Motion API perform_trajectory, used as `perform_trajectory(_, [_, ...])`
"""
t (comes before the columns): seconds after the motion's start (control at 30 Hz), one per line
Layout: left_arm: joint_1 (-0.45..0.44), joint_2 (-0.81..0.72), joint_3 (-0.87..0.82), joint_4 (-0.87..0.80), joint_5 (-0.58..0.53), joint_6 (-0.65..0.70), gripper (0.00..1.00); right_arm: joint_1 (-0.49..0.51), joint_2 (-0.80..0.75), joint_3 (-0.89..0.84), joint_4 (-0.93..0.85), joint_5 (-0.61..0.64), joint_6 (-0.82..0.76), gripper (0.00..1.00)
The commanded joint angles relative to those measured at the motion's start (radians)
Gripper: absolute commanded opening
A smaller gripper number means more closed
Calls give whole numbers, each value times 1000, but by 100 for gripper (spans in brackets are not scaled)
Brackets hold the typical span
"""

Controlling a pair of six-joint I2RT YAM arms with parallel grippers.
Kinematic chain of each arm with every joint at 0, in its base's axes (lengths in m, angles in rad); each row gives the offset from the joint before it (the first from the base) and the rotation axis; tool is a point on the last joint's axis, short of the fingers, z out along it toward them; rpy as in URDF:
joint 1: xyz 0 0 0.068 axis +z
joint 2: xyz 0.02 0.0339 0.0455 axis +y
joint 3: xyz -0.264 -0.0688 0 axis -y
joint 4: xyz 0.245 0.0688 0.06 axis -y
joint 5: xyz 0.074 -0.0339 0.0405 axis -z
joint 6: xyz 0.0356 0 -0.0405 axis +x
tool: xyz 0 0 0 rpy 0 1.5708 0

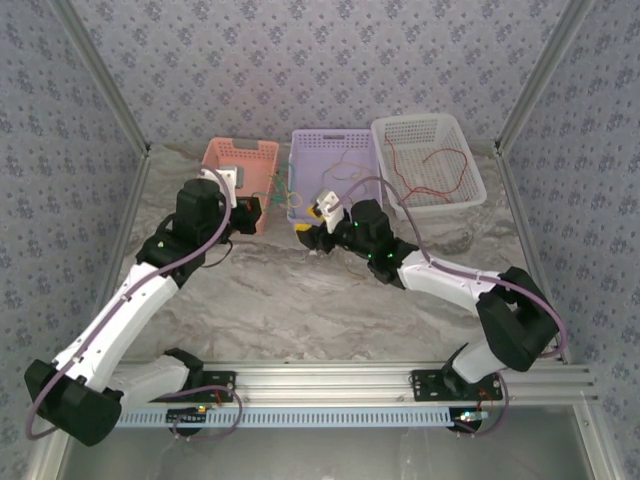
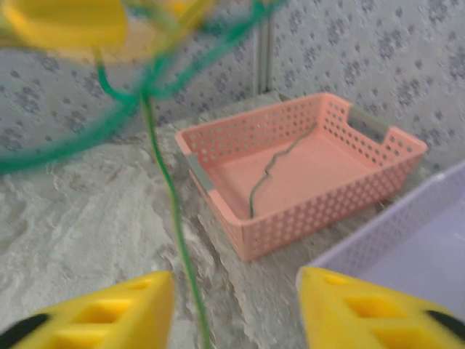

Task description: Untangle the cables

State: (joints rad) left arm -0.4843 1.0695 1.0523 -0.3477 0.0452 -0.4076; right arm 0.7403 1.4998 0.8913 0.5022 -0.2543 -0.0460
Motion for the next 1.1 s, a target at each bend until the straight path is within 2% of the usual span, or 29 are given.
perform_trajectory(0.0, [10,3,34,7,11,17,0,5,19,51,-8,-75,20,27])
perform_trajectory(0.07, [15,3,38,6,6,18,0,7,23,64,-52,-99,28,9])
perform_trajectory(0.1, [21,4,39,6,3,16,0,9,20,61,-69,-109,29,2])
perform_trajectory(0.13, [27,4,44,6,0,15,0,11,13,53,-83,-111,29,0])
perform_trajectory(0.3, [76,25,75,10,-14,18,0,30,-66,-44,-138,-120,25,0])
perform_trajectory(0.6, [137,124,208,24,-49,41,0,60,-201,-197,-273,-22,16,0])
perform_trajectory(0.8, [145,168,277,5,-61,57,0,52,-268,-236,-363,56,23,0])
perform_trajectory(1.07, [186,196,351,-50,-133,113,0,27,-339,-291,-439,81,49,0])
